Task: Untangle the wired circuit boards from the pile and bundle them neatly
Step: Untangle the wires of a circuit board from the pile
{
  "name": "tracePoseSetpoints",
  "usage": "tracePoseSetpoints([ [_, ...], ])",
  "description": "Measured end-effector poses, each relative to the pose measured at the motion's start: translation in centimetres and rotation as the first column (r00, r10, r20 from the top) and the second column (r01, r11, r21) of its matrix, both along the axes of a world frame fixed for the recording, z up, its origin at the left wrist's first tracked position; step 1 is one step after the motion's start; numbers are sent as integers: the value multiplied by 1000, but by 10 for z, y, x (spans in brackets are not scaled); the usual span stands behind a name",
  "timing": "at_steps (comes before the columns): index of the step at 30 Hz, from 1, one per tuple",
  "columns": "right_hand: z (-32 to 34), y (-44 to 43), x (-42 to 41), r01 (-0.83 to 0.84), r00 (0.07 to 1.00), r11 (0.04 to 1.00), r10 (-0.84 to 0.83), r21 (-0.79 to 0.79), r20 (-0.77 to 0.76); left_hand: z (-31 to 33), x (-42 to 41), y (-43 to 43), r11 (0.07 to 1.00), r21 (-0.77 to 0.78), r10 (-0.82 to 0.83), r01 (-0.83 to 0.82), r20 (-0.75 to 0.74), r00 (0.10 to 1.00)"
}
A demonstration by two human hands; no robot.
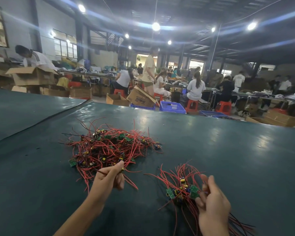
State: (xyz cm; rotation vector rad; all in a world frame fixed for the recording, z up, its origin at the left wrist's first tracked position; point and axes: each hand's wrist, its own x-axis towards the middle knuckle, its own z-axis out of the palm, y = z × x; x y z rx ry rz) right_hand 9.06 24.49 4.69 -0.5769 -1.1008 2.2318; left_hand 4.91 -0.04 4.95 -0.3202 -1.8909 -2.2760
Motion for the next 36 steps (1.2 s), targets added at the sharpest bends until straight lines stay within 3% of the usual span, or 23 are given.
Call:
tracePoseSetpoints([
  [4,-2,-33,-4,-181,983,971,185,157,-12,-6,7,13,996,-19,-91,92,44,995],
  [7,-7,-56,-3,-327,944,879,321,347,76,-8,9,20,981,-54,-186,187,34,982],
  [12,-10,-80,2,-400,899,787,436,471,35,-15,14,25,924,-159,-334,349,113,936],
  [16,-11,-81,5,-376,911,767,410,519,53,-11,16,25,874,-261,-373,409,177,911],
  [20,-9,-81,7,-303,942,798,334,520,35,-11,17,27,900,-260,-288,349,246,926],
  [23,-9,-84,11,-301,932,760,364,576,7,-12,17,31,948,-179,-216,262,239,946],
  [28,-10,-86,14,-381,885,648,463,660,57,-7,14,33,984,67,-177,164,409,895],
  [33,-14,-86,9,-363,925,738,358,569,126,-7,15,29,941,234,-326,243,448,832],
  [36,-11,-90,11,-462,885,744,421,483,197,-8,14,29,894,272,-446,355,500,742],
])
